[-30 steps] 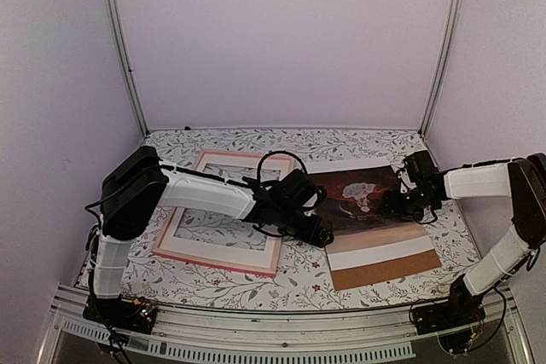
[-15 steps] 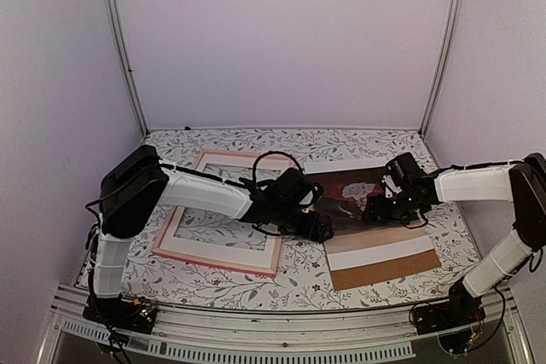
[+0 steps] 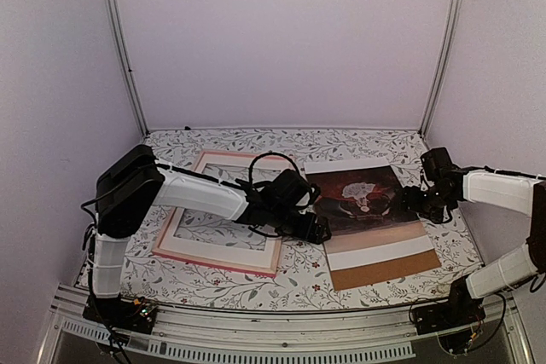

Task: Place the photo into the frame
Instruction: Pick up the photo from the backboard.

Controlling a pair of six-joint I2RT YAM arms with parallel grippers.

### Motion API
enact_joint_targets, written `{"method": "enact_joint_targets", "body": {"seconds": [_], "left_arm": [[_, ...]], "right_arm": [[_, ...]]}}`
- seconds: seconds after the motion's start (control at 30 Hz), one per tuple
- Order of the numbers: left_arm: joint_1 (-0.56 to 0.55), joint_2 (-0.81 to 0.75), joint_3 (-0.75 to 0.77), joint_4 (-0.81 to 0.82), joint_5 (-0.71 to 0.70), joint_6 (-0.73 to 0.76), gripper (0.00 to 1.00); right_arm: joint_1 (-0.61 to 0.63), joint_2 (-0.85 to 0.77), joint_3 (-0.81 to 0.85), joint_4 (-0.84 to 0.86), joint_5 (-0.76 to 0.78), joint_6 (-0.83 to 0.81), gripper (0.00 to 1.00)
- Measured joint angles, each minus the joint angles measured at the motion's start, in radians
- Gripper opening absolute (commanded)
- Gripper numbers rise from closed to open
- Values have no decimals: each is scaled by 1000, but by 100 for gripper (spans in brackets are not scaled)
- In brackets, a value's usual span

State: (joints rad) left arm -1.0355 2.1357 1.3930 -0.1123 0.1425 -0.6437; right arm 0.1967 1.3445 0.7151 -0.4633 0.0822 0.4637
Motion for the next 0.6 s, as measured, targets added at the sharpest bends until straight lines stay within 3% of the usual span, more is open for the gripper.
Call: {"method": "enact_joint_targets", "body": {"seconds": [0.6], "left_arm": [[0, 0, -1, 2, 5, 12, 92]], "right_arm": [[-30, 44, -58, 38, -24, 15, 82]]}}
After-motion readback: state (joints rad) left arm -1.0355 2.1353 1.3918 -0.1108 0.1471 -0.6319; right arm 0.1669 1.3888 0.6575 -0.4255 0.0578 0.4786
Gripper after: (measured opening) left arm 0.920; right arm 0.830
